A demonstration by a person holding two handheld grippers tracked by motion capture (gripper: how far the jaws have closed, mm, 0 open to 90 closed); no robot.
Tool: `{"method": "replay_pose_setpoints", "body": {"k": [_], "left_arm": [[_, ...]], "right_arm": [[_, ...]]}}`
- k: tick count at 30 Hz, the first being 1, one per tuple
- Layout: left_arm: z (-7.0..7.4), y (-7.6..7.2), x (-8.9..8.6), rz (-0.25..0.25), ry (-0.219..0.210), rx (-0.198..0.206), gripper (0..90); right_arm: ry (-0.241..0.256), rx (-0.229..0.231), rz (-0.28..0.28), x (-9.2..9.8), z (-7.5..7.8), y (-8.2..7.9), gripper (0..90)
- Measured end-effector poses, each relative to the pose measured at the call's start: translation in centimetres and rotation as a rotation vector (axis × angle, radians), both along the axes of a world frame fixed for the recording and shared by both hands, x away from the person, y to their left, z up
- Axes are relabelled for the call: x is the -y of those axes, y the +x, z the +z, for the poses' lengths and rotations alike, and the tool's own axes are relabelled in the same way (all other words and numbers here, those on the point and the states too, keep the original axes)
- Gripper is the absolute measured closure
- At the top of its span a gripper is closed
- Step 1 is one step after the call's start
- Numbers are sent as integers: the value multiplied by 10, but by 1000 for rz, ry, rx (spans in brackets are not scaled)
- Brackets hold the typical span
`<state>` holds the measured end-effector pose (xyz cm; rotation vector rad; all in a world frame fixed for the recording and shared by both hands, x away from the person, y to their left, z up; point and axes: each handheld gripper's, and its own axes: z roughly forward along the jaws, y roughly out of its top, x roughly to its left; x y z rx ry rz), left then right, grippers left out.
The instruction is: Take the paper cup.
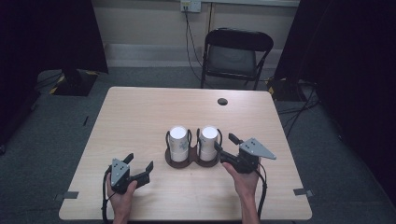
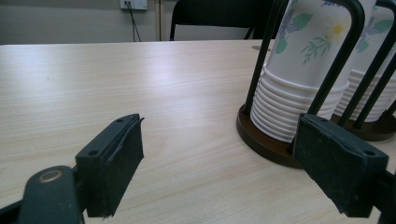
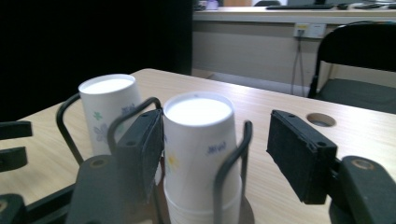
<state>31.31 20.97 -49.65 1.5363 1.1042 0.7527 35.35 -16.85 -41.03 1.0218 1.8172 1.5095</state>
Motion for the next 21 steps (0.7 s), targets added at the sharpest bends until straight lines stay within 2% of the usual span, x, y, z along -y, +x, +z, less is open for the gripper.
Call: {"method": "replay_pose_setpoints", "body": {"k": [6,11,21], "left_arm": [[0,0,-1,5,-8,4,160],[0,0,-3,8,-26,7,182],[-1,-1,-3,-2,-29,14,176]], "right_arm": [[-1,2,49,-8,8,15,359],[-24,-4,85,-19,12,27,354],[-61,-20,104,-32,11,42,340]]}}
